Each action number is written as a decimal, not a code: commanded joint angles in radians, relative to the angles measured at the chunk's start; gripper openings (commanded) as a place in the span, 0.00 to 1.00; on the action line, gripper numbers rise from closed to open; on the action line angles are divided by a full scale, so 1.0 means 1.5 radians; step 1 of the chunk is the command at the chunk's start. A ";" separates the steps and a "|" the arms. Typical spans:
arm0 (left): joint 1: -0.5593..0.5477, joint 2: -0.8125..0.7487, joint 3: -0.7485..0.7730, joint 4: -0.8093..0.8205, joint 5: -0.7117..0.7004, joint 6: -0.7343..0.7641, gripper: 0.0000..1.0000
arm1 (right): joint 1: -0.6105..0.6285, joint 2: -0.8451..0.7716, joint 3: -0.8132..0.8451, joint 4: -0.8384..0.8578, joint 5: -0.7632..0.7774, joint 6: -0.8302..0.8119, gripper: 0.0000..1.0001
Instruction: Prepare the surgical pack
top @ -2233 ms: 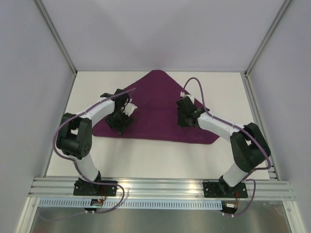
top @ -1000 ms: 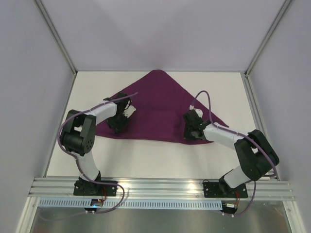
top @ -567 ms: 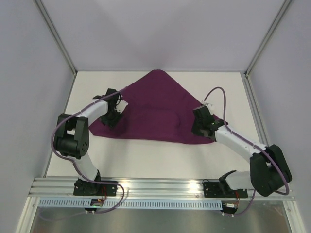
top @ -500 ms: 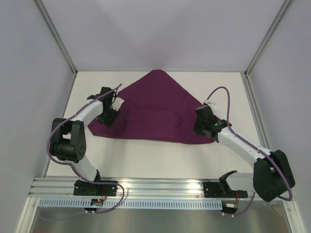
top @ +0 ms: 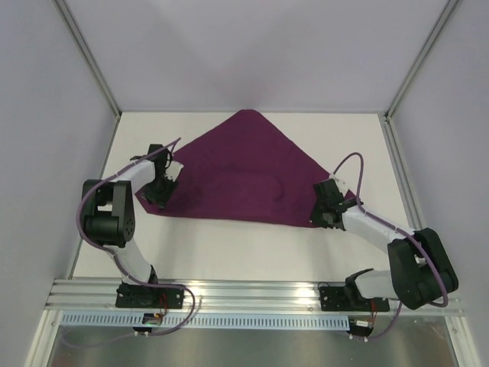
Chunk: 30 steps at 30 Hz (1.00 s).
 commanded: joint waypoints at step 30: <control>0.266 0.028 0.193 -0.043 0.167 -0.142 0.92 | -0.381 0.106 0.070 0.091 -0.110 -0.076 0.65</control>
